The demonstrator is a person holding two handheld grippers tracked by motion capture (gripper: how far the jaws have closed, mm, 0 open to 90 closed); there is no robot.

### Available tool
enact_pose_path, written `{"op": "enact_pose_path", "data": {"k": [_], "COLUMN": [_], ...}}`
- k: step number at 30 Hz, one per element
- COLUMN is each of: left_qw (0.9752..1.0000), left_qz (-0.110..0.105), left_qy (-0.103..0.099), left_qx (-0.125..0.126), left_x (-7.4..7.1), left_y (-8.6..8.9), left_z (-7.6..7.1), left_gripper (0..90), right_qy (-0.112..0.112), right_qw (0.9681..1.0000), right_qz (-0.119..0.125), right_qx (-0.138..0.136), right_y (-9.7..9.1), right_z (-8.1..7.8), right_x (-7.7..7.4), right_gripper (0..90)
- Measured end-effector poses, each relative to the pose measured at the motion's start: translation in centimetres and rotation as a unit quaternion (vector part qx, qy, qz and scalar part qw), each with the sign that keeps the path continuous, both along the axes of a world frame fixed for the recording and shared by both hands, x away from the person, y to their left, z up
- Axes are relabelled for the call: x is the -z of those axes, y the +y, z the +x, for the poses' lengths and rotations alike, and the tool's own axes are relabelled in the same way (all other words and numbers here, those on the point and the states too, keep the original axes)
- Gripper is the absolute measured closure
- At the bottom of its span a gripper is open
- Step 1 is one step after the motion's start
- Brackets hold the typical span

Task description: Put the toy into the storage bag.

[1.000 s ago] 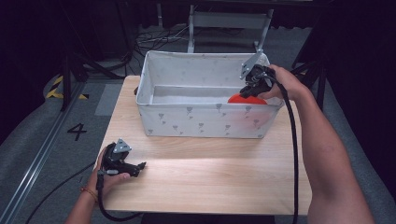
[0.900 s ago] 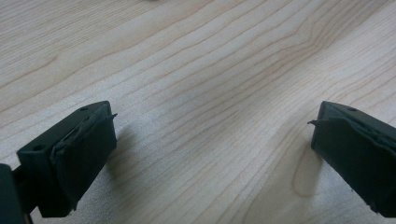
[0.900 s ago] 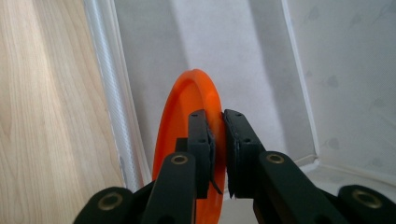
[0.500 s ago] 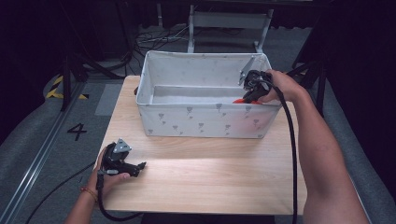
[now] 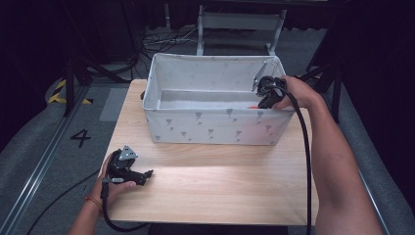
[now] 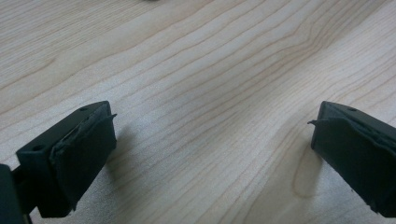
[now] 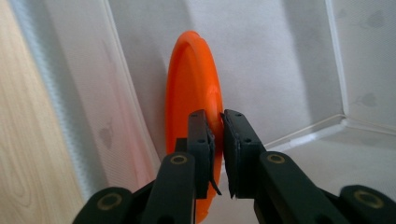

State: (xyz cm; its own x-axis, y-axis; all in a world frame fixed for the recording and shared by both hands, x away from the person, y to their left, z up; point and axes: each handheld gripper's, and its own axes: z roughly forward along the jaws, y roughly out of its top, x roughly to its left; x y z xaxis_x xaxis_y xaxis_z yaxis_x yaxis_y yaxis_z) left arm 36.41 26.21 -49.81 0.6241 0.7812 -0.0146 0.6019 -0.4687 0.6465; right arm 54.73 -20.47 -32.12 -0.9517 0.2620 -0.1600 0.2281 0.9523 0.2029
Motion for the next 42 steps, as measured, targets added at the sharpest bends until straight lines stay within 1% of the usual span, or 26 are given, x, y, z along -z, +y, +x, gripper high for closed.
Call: {"op": "enact_pose_path", "data": {"k": [2,4,7,10,11,12,14,16,18,19,20,23,24,26,27,28,30,31,32,33,34,35,39,40,41,42], "left_qw": [1.0,1.0,1.0,1.0,1.0,1.0,1.0,1.0,1.0,1.0,1.0,1.0,1.0,1.0,1.0,1.0,1.0,1.0,1.0,1.0,1.0,1.0,1.0,1.0,1.0,1.0], "left_qz": [0.0,0.0,0.0,0.0,0.0,0.0,0.0,0.0,0.0,0.0,0.0,-0.001,0.0,0.0,0.0,-0.001,-0.001,0.0,0.0,0.0,0.0,-0.001,0.0,0.0,-0.001,0.0], "left_qy": [0.0,0.0,0.0,0.0,0.0,0.0,0.0,0.0,0.0,0.0,0.0,0.002,0.0,0.0,0.0,-0.001,-0.001,0.0,0.0,0.0,0.0,-0.001,0.0,0.0,-0.001,0.0], "left_qx": [0.0,0.0,0.0,0.0,0.0,0.0,0.0,0.0,0.0,0.0,0.0,-0.001,0.0,0.0,0.001,0.001,0.001,0.001,0.001,0.001,0.002,0.001,0.002,0.002,0.001,0.002], "left_x": [0.0,0.0,0.0,0.0,0.0,0.0,0.0,0.0,0.0,0.0,0.0,0.0,0.0,0.0,0.0,0.0,0.0,0.0,0.0,0.0,0.0,0.0,0.0,0.0,0.0,0.0], "left_y": [0.0,0.0,0.0,0.0,0.0,0.0,0.0,0.0,0.0,0.0,0.0,0.0,0.0,0.0,0.0,0.0,0.0,0.0,0.0,0.0,0.0,0.0,0.0,0.0,0.0,0.0], "left_z": [0.0,0.0,0.0,0.0,0.0,0.0,0.0,0.0,0.0,0.0,0.0,0.0,0.0,0.0,0.0,0.0,0.0,0.0,0.0,0.0,0.0,0.0,0.0,0.0,0.0,0.0], "left_gripper": [0.3,0.3,0.3,0.3,0.3,0.3,0.3,0.3,0.3,0.3,0.3,0.3,0.3,0.3,0.3,0.3,0.3,0.3,0.3,0.3,0.3,0.3,0.3,0.3,0.3,0.3], "right_qy": [0.0,-0.004,-0.018,-0.03,-0.03,-0.032,-0.048,-0.054,-0.062,-0.067,-0.067,-0.076,-0.08,-0.096,-0.096,-0.102,-0.111,-0.121,-0.121,-0.127,-0.127,-0.14,-0.165,-0.175,-0.175,-0.184], "right_qw": [1.0,1.0,0.9996,0.9986,0.9986,0.998,0.9958,0.9935,0.9914,0.9896,0.9896,0.9851,0.984,0.9779,0.9779,0.9761,0.9709,0.9668,0.9668,0.9643,0.9643,0.9594,0.948,0.9412,0.9412,0.9343], "right_qz": [-0.001,0.004,0.017,0.038,0.038,0.049,0.071,0.092,0.106,0.117,0.117,0.138,0.141,0.159,0.159,0.166,0.181,0.19,0.19,0.194,0.194,0.202,0.222,0.235,0.235,0.245], "right_qx": [0.003,0.005,0.014,0.021,0.021,0.025,0.033,0.04,0.046,0.052,0.052,0.069,0.074,0.096,0.096,0.097,0.111,0.12,0.12,0.128,0.128,0.139,0.158,0.169,0.169,0.182], "right_y": [-0.1,-0.2,-0.6,-0.9,-0.9,-1.0,-1.3,-1.5,-1.7,-1.9,-1.9,-2.3,-2.4,-2.7,-2.7,-2.9,-3.1,-3.3,-3.3,-3.5,-3.5,-3.7,-4.3,-4.7,-4.7,-4.9], "right_z": [0.0,-0.1,-0.2,-0.5,-0.5,-0.6,-0.6,-0.7,-0.8,-0.9,-0.9,-1.0,-1.1,-1.3,-1.3,-1.5,-1.9,-2.2,-2.2,-2.4,-2.4,-2.8,-3.6,-4.0,-4.0,-4.3], "right_x": [0.0,-0.2,-0.5,-0.9,-0.9,-1.0,-1.4,-1.6,-1.8,-1.9,-1.9,-2.1,-2.2,-2.5,-2.5,-2.7,-3.0,-3.3,-3.3,-3.5,-3.5,-3.9,-4.5,-4.7,-4.7,-4.9], "right_gripper": [80.7,79.1,77.3,74.8,74.8,73.5,72.6,71.0,69.7,67.8,67.8,63.8,61.2,55.1,55.1,52.1,46.7,41.9,41.9,41.9,40.0,34.7,32.5,30.2,30.2,27.5]}}
